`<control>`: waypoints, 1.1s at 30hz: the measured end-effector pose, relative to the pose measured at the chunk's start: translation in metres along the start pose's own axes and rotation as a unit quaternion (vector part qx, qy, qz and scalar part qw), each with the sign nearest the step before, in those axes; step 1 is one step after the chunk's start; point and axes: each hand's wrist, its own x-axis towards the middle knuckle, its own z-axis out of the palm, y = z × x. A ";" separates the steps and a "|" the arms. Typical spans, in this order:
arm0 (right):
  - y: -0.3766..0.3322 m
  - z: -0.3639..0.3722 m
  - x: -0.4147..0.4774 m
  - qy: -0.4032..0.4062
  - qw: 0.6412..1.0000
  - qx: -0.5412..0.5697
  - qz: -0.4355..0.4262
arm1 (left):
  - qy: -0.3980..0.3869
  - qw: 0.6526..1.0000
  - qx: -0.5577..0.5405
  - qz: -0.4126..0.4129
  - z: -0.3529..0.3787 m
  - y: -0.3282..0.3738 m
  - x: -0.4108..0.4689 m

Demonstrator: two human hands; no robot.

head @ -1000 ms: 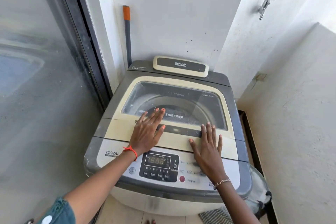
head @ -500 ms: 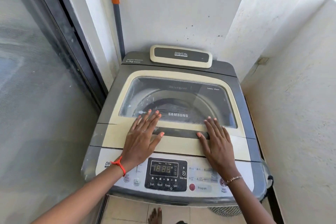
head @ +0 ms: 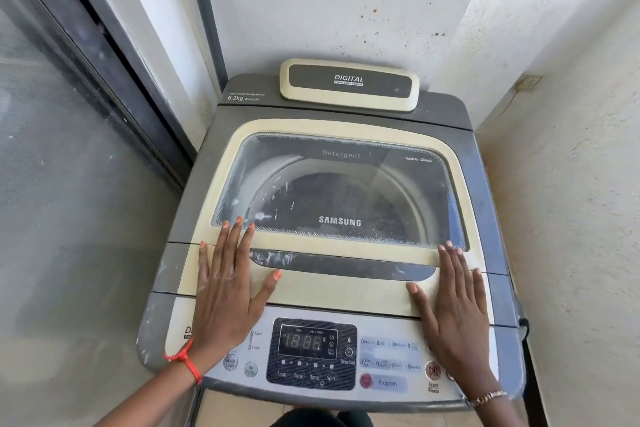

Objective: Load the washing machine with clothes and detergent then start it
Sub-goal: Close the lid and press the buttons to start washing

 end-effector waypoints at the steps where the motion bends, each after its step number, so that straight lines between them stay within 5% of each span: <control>1: 0.000 0.000 0.000 -0.002 1.000 -0.002 0.001 | -0.002 1.000 0.002 0.000 0.000 0.000 0.000; 33: -0.002 -0.001 0.001 0.013 1.000 0.024 -0.006 | -0.003 1.000 -0.008 -0.012 -0.003 0.002 0.000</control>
